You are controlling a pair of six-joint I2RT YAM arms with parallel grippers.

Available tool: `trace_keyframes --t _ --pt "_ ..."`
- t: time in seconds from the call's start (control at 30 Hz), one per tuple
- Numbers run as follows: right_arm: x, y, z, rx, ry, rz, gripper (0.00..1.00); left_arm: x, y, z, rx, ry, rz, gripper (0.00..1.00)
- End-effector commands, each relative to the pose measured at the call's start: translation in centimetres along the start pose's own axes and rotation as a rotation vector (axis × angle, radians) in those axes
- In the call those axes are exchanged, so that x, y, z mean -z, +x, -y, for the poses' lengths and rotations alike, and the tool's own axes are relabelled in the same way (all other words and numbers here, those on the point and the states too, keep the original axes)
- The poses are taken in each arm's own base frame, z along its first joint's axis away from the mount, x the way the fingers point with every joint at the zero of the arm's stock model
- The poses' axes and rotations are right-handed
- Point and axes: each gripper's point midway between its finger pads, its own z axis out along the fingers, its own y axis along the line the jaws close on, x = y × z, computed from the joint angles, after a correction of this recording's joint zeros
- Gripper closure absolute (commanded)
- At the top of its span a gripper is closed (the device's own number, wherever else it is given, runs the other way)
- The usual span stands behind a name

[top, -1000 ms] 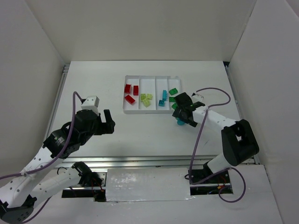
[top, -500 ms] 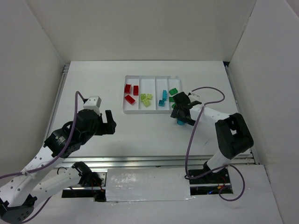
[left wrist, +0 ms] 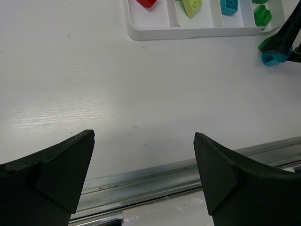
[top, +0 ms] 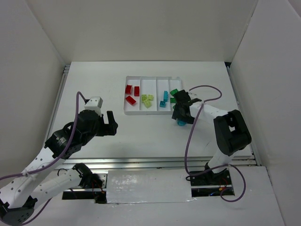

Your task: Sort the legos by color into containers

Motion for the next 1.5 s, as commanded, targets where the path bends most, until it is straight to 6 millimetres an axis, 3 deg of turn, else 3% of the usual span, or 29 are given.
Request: trace_keyframes --t 0.0,0.07,0.27,0.47,0.67,0.83,0.93,1.0,1.03,1.07,1.1,1.17,1.2,1.27,1.3,1.47 --pt "0.1 -0.5 -0.2 0.024 -0.005 -0.023 0.25 -0.1 -0.4 0.5 -0.015 0.031 0.020 0.01" --pt "0.0 -0.5 -0.3 0.037 0.000 -0.039 0.25 0.0 -0.4 0.7 -0.018 0.040 0.019 0.01" --pt "-0.2 0.9 -0.1 0.049 -0.017 -0.080 0.48 0.1 -0.6 0.8 -0.018 0.049 0.027 0.00" --pt "1.0 1.3 0.6 0.028 -0.040 -0.056 0.67 0.1 -0.6 0.8 -0.018 0.050 0.025 0.00" --pt "3.4 1.2 0.6 0.017 -0.108 -0.006 0.75 0.2 -0.6 0.9 -0.011 0.056 0.030 0.01" --pt "5.4 2.5 0.2 0.077 -0.162 0.043 0.79 0.0 -0.4 1.9 0.013 0.098 0.014 0.00" --pt "8.0 2.9 -1.2 0.129 -0.229 0.110 0.81 -0.6 -0.3 4.1 0.106 0.194 0.011 0.00" --pt "10.0 4.4 -3.1 0.224 -0.303 0.144 0.81 -1.1 0.1 5.5 0.157 0.258 0.000 0.00" --pt "11.6 4.4 -4.2 0.247 -0.366 0.187 0.81 -1.5 1.1 6.4 0.178 0.302 -0.037 0.00" --pt "12.7 5.0 -5.0 0.279 -0.404 0.208 0.82 -1.5 0.2 7.8 0.238 0.363 -0.015 0.00" --pt "14.0 6.3 -6.2 0.340 -0.459 0.224 0.82 -2.2 0.9 8.5 0.260 0.388 -0.043 0.01" --pt "16.6 7.4 -7.7 0.376 -0.562 0.266 0.82 -1.8 0.1 11.3 0.342 0.527 -0.049 0.00" --pt "18.0 7.5 -8.5 0.378 -0.627 0.291 0.82 -2.4 1.2 12.0 0.360 0.562 -0.085 0.00" --pt "19.2 8.0 -9.0 0.391 -0.677 0.309 0.82 -1.8 1.0 14.3 0.409 0.682 -0.114 0.01" --pt "20.6 8.5 -9.7 0.402 -0.736 0.323 0.82 -2.3 1.8 14.9 0.423 0.694 -0.152 0.01" --pt "22.5 9.1 -10.8 0.415 -0.804 0.325 0.82 -2.3 3.1 17.5 0.416 0.775 -0.234 0.03"
